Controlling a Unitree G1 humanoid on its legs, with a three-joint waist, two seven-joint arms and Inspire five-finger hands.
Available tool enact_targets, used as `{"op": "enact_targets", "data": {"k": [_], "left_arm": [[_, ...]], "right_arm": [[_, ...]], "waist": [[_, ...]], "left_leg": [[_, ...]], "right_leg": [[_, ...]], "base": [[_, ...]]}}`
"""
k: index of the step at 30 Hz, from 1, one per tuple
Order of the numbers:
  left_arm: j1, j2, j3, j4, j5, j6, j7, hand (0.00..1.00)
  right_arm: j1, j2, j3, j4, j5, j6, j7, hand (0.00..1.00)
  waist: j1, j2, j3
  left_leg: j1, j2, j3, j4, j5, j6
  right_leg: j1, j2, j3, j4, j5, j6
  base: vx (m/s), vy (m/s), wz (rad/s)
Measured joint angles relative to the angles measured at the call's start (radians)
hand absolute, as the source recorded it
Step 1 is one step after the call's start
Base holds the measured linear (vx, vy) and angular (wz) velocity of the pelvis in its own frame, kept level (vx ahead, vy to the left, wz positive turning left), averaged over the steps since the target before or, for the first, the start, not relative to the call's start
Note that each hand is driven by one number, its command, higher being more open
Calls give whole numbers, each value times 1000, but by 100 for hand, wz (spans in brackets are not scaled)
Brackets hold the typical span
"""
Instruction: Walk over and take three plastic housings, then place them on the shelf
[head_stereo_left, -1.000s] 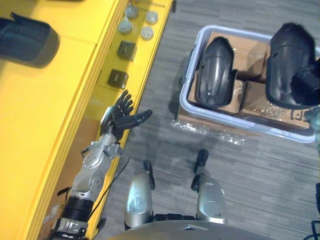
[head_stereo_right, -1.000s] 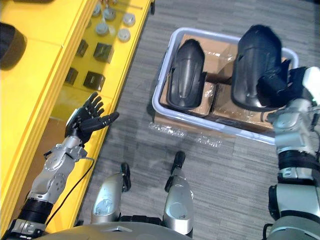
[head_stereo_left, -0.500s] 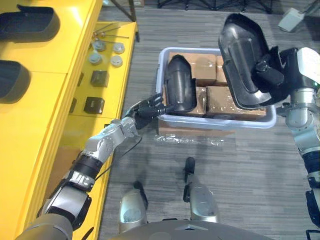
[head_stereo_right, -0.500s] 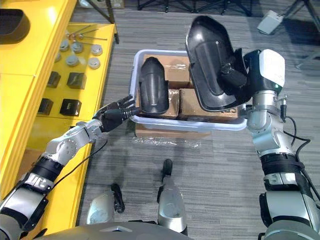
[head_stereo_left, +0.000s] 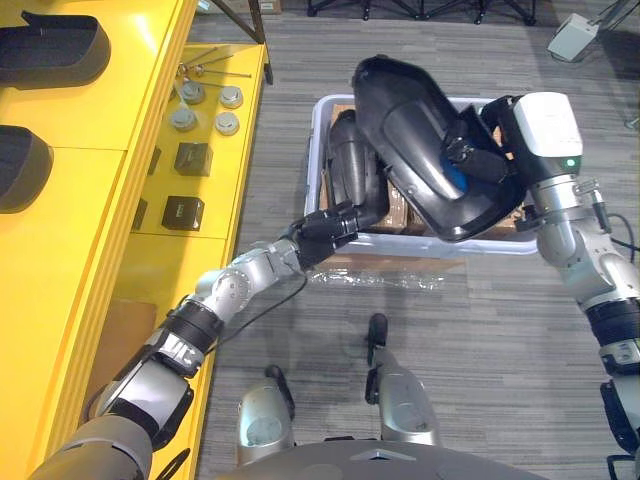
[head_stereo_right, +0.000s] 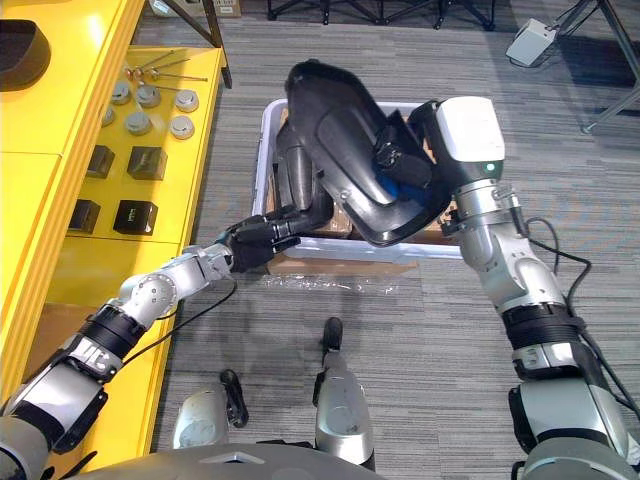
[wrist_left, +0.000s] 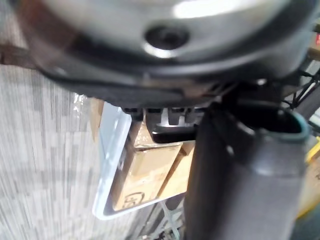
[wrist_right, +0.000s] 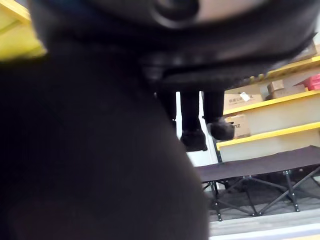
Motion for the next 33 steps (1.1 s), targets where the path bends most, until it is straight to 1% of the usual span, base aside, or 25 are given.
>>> {"op": "enact_targets", "data": {"k": [4,6,9,10,13,14,17,20,26,27,29,31,33], "left_arm": [[-2,-31,-10,0,-49,-56,-8,100],[-2,-38,-14,0,-53,-61,-17,100],[-2,-42,-32,-3,-61,-92,-17,100],[-2,-42,-41,-3,-86,-107,-16,100],[-4,-66,-49,-12,-102,-128,-16,100],[-6,-82,-53,-24,-132,-138,-16,100],[-25,-114,-58,-27,-159,-152,-7,100],[-26,-116,-68,-27,-162,-166,0,100],[-25,-114,-96,-19,-161,-167,6,100],[-26,-114,-97,-19,-161,-168,6,0],[-25,-114,-101,-19,-160,-169,14,0],[-26,-115,-124,-19,-143,-181,46,0],[-26,-116,-142,-19,-91,-192,84,0]], "right_arm": [[-1,25,29,0,0,1,2,0],[-1,25,32,1,2,13,2,0],[-12,27,51,2,5,34,5,0],[-19,28,57,2,7,39,10,0],[-29,35,92,1,6,37,23,0],[-29,52,108,1,6,36,28,0],[-29,97,135,2,9,32,44,0],[-29,98,135,1,9,31,44,0],[-29,98,152,1,10,39,48,0],[-30,98,153,1,11,40,47,0],[-30,98,156,1,11,42,47,0],[-30,98,161,1,9,45,47,0],[-30,98,163,1,9,47,47,0]], "waist": [[0,0,0],[1,0,0],[1,0,0],[2,0,0],[3,0,0],[3,0,0],[4,0,0],[5,0,0],[6,-1,-2],[7,-3,-3],[8,-4,-4],[11,-4,-4],[15,-5,-4]], "left_leg": [[0,0,-2,0,0,0],[0,0,-7,1,0,1],[3,0,-11,2,1,1],[2,0,-13,2,2,2],[3,0,-16,1,3,2],[3,0,-17,1,4,2],[3,0,-17,0,5,2],[3,0,-19,-1,6,2],[22,-1,-20,-8,8,1],[22,-2,-20,-8,8,1],[22,-2,-20,-8,9,1],[24,-2,-20,-12,13,-1],[29,-3,-19,-21,17,-2]], "right_leg": [[2,0,-2,1,0,0],[6,-1,-6,1,0,0],[13,-1,-10,1,0,0],[13,-1,-10,1,0,0],[16,-1,-14,0,0,0],[16,-1,-15,0,0,0],[16,-1,-15,0,0,0],[17,-1,-16,0,0,0],[35,-1,-18,-2,0,0],[35,-1,-17,-2,0,0],[35,-1,-17,-2,0,0],[35,-1,-17,-2,0,0],[36,-1,-17,-3,1,-1]], "base": [[0,0,0],[-23,4,6],[-16,3,4],[0,0,0],[-11,1,4],[0,0,0],[0,0,0],[0,0,0],[0,0,0],[0,0,0],[0,0,0],[0,0,0],[0,0,0]]}}
